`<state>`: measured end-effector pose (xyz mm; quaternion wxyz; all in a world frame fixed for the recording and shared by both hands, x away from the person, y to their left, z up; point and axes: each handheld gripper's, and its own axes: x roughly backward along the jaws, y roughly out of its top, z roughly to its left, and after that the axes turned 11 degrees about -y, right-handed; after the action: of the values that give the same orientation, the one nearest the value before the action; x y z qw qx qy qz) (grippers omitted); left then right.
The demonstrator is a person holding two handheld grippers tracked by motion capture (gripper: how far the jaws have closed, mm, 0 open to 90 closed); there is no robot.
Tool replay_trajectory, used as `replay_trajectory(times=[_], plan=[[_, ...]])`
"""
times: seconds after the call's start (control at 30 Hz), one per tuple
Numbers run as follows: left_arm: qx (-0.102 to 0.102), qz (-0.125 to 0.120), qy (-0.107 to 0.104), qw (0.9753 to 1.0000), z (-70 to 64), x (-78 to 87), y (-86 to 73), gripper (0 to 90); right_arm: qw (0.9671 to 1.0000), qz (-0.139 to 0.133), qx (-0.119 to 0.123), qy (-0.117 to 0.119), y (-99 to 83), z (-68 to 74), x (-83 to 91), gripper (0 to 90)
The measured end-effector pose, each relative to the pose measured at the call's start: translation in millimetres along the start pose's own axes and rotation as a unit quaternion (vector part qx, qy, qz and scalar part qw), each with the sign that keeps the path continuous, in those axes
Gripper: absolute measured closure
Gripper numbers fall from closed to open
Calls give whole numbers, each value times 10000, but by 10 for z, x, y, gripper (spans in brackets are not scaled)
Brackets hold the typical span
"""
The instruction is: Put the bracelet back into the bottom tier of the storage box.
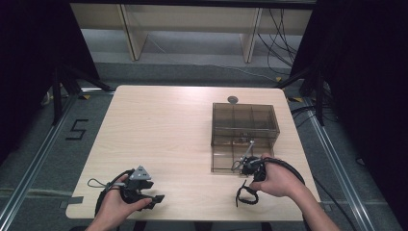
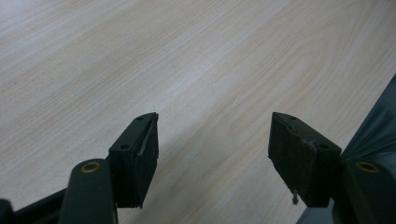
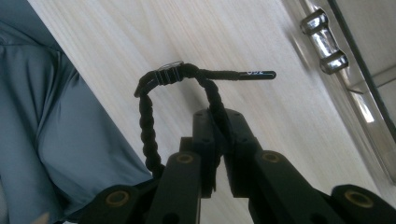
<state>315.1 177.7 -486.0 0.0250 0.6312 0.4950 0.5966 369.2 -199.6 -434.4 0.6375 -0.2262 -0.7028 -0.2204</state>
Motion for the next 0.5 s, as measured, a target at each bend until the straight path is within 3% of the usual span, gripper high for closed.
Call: replay_trajectory(times=[0.1,0.13,0.17,0.23,0.33,0.43,0.5], plan=[[85,-74,-4,9999,-11,-13,-3,335,9999,-52,101,35,-19,-37,-3,845],[109,-79,-11,9999,-12,-16,-3,335,10000,-11,-38,-40,-29,-26,3,846],[83,-43,-9,10000,-8,-11,-3,335,9999,-123,120,7,-37,-56,-21,845],[111,-79,-9,9999,-13,-15,-3,335,9998,-127,126,6,-51,-72,-26,846],[66,-84,1,9999,-9,-14,-3,335,9999,-119,93,9,-77,-94,-20,846],[45,-19,-25,10000,-2,-11,-1,334,9999,-92,-89,-16,-105,-102,-4,845],[46,-17,-22,10000,-2,-10,-1,334,10000,-82,-18,-19,-123,-130,6,846]])
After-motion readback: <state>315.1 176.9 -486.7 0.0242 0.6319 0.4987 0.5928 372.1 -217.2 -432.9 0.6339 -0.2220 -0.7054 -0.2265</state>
